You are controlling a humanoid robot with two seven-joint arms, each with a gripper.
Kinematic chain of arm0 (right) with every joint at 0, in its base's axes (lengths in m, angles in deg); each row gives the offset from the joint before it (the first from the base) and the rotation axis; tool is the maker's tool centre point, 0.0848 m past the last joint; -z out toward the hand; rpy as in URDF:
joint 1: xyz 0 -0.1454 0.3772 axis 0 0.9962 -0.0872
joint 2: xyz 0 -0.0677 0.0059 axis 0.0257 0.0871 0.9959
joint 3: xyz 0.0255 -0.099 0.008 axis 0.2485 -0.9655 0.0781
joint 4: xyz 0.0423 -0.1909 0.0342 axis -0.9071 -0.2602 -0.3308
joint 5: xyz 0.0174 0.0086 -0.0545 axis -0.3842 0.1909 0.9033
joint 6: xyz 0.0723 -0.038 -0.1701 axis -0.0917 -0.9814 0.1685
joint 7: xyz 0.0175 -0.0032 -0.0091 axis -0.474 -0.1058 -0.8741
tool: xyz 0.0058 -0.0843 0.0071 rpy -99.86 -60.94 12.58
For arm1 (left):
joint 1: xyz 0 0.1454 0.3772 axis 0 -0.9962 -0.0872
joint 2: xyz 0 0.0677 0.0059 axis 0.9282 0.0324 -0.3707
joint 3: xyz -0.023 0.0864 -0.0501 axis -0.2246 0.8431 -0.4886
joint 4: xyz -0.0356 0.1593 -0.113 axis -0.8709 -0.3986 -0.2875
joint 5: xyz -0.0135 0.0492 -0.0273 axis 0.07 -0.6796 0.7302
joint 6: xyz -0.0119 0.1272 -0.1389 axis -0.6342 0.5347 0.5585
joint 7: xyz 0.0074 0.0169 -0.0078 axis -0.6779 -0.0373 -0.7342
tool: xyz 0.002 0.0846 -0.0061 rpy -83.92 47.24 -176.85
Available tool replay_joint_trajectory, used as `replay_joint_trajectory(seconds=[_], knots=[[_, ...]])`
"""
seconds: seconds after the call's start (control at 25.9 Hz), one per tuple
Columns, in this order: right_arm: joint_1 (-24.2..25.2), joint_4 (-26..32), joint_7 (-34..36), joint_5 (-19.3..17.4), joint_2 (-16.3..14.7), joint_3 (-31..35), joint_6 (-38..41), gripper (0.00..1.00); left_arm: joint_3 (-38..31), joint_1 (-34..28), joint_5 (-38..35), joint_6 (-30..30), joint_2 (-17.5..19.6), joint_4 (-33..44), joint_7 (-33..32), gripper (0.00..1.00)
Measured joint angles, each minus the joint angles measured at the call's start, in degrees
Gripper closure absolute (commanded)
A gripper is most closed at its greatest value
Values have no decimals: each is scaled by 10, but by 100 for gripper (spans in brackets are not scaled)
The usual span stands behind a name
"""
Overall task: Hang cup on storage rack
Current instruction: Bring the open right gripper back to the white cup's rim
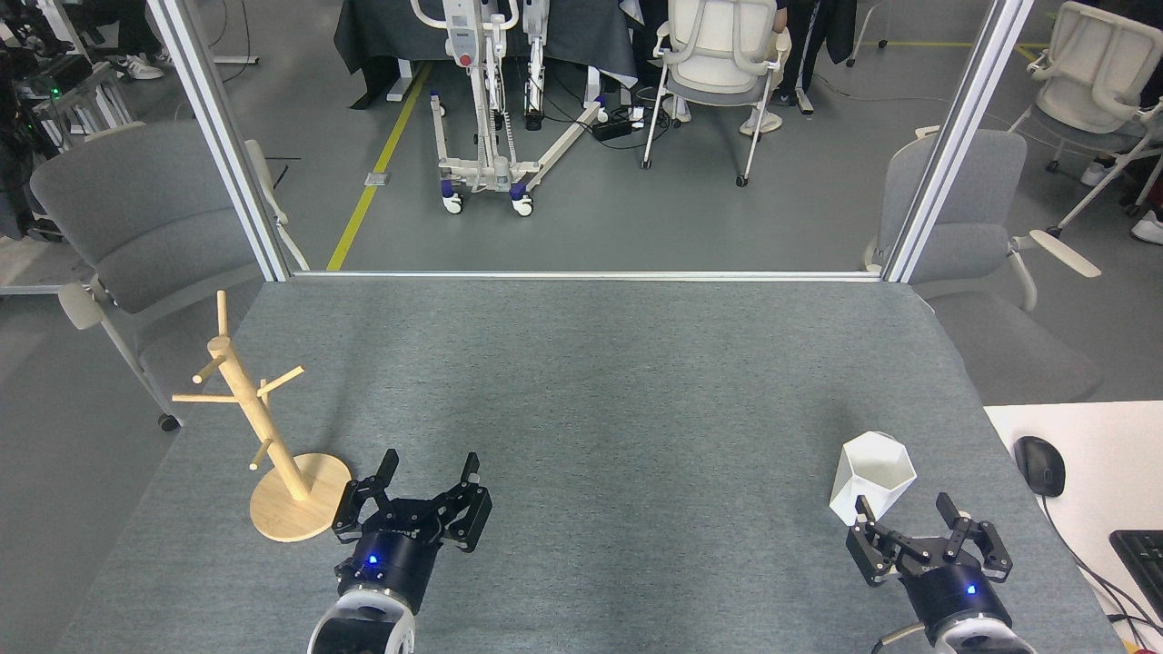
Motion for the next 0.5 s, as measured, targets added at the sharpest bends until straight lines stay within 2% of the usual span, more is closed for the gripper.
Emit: replay_joint_trajectory(seconds=[0.5], knots=[[-28,-44,1,-1,-1,-9,6,1,0,7,0,0,0,-12,0,1]])
